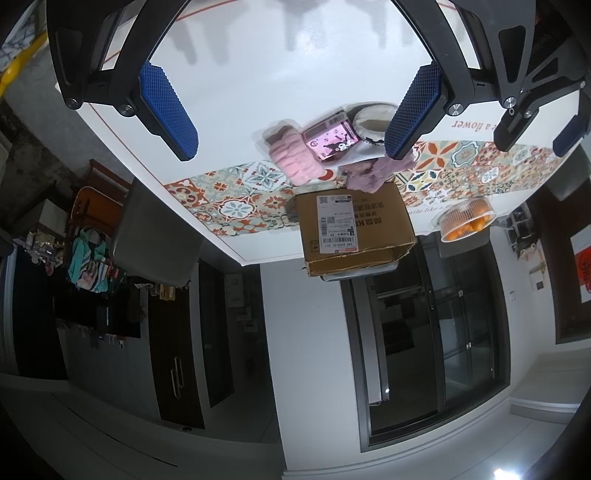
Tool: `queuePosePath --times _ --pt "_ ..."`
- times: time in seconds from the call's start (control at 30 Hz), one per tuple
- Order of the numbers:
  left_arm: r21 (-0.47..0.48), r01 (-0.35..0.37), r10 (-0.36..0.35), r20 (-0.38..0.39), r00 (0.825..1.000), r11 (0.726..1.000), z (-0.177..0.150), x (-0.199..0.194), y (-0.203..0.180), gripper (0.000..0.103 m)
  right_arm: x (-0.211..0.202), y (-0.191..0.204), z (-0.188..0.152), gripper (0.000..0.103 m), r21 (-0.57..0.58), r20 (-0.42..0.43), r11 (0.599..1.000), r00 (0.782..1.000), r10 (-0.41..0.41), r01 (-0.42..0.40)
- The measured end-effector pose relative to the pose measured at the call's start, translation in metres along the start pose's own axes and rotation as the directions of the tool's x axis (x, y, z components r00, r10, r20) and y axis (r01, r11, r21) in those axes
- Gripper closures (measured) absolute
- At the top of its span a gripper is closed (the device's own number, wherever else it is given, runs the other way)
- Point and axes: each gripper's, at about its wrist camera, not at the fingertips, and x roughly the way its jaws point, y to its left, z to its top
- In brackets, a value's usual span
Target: Organize soft objects
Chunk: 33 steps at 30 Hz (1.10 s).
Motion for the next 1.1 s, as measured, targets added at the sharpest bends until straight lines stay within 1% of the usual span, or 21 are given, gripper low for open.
queuePosePath --times 1.1 --pt "0.005 0.001 -0.001 -0.003 1.0 1.0 -0.0008 0.0017 -0.0009 0.0 0.0003 0.0011 -0.0009 0.0 -0.001 -0.002 1.0 1.0 0.003 -0.003"
